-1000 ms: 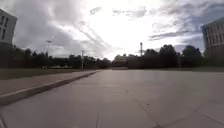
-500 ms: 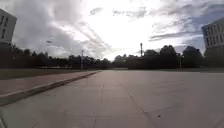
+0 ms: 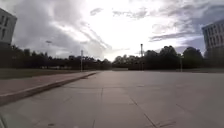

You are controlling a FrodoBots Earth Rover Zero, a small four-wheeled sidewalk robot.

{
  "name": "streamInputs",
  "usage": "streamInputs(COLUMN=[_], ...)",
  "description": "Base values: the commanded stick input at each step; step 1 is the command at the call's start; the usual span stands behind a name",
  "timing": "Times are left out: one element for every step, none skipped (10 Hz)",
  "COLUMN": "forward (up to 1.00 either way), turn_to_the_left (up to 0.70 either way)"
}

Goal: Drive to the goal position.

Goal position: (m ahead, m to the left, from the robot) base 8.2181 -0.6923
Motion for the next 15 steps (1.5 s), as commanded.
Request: streamInputs(forward=[0.70, 0.70, 0.70, 0.70, 0.70, 0.70, 0.70, 0.70, 0.70, 0.70, 0.70, 0.70, 0.70, 0.70, 0.70], turn_to_the_left=[0.00, 0.00, 0.00, 0.00, 0.00, 0.00, 0.00, 0.00, 0.00, 0.00, 0.00, 0.00, 0.00, 0.00, 0.00])
